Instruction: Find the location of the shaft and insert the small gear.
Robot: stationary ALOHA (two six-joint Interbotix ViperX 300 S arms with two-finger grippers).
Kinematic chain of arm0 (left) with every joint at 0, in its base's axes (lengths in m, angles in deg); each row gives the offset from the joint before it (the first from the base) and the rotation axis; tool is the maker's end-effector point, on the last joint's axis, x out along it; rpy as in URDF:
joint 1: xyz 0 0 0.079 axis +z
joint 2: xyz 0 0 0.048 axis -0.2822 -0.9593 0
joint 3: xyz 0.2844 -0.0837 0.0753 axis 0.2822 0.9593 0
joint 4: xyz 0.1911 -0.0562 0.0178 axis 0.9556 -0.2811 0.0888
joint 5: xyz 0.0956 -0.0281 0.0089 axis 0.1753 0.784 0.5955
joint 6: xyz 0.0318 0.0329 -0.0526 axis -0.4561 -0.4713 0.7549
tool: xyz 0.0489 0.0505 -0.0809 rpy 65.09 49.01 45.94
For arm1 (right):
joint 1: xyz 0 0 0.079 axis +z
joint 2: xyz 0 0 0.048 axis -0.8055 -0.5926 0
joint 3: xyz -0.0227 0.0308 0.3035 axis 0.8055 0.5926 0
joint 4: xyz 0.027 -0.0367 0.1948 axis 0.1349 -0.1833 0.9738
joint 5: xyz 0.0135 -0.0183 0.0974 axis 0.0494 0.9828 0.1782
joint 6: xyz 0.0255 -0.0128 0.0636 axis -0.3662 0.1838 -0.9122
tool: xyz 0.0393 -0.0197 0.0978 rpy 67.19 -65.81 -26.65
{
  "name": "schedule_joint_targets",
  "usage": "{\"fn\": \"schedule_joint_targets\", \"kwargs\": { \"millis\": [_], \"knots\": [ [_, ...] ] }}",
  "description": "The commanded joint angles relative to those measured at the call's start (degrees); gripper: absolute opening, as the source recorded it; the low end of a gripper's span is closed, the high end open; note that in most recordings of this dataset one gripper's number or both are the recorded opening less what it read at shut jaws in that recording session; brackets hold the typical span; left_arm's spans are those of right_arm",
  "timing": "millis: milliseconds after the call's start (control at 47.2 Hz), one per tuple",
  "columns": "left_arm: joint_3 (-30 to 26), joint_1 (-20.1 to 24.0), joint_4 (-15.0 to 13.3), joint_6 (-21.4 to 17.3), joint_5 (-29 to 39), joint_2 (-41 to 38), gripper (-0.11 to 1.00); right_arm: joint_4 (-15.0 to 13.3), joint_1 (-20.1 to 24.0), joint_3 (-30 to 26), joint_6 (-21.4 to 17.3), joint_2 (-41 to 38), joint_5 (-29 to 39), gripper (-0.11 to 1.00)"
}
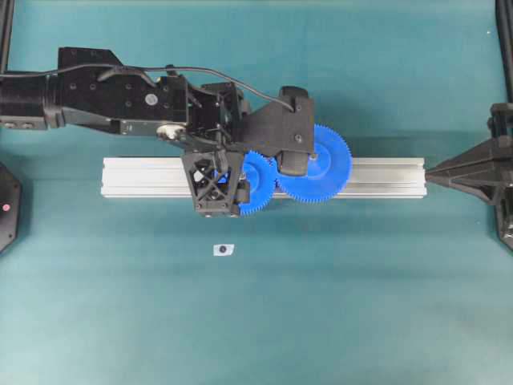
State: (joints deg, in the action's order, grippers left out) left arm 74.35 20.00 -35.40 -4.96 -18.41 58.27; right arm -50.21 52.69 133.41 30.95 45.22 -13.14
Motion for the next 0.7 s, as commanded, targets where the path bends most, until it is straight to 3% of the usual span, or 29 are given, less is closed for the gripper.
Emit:
{"fn": "schedule_joint_targets", "kwargs": {
  "millis": [0, 233, 677],
  "knots": [
    [-1.58, -0.26, 0.26, 0.00, -0.35, 1.67, 0.83, 0.09, -0.09, -0.62, -0.62, -0.35, -0.53, 0.00],
    [-1.49, -0.26, 0.26, -0.09, 1.14, 1.23, 0.89, 0.09, -0.09, -0.35, -0.62, -0.35, -0.53, 0.00],
    [-1.93, -0.26, 0.26, -0.09, 1.49, 1.05, 0.89, 0.09, -0.09, -0.35, -0.62, -0.35, -0.53, 0.00]
  ]
}}
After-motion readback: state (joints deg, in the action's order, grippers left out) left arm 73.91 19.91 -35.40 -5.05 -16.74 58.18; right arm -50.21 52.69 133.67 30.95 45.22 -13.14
